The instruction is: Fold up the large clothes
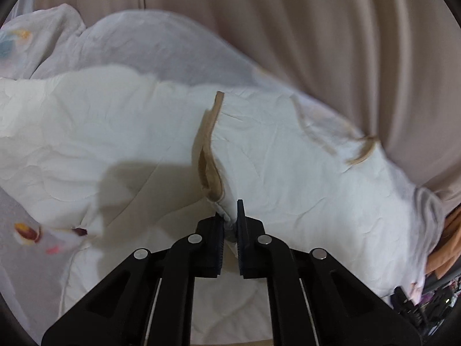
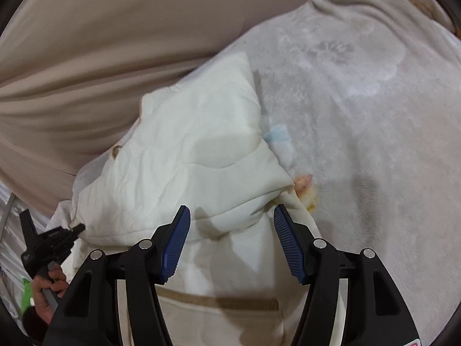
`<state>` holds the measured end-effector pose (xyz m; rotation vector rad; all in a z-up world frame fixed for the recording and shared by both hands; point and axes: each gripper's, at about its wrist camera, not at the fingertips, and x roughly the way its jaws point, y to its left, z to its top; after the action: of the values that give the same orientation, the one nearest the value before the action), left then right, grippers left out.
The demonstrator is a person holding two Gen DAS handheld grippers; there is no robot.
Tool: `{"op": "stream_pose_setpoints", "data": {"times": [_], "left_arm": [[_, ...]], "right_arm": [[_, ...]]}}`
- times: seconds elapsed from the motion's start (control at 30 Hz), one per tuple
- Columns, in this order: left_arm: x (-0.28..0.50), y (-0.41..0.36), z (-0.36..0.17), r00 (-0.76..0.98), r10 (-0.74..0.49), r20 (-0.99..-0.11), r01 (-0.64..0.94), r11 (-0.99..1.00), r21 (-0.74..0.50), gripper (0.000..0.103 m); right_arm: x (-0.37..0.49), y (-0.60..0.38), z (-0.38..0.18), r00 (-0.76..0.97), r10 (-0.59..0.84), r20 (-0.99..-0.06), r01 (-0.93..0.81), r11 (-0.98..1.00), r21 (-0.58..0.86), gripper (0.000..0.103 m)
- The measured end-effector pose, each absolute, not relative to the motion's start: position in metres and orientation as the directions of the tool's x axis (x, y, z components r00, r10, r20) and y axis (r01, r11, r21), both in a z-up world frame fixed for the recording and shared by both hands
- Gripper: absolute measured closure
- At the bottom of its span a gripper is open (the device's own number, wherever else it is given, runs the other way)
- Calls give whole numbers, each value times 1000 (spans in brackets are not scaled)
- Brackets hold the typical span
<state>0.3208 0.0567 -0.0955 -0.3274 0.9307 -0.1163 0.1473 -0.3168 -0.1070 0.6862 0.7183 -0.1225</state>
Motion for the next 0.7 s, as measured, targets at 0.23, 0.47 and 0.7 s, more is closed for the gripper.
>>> {"op": "stream_pose_setpoints", "data": {"times": [0.23, 0.47, 0.7], "left_arm": [[323, 50, -121, 570, -215, -793, -41, 957, -289, 96], [323, 37, -139, 571, -160, -805, -26, 977, -213, 95], [311, 53, -121, 576, -224, -786, -56, 949, -311, 72]], "right_arm": [[161, -328, -81, 826, 90, -557, 286, 784, 550, 93], [178, -331, -109, 739, 30, -673, 355, 831, 427, 95], [148, -345, -88, 729, 0, -684, 373, 838, 398, 81]]}}
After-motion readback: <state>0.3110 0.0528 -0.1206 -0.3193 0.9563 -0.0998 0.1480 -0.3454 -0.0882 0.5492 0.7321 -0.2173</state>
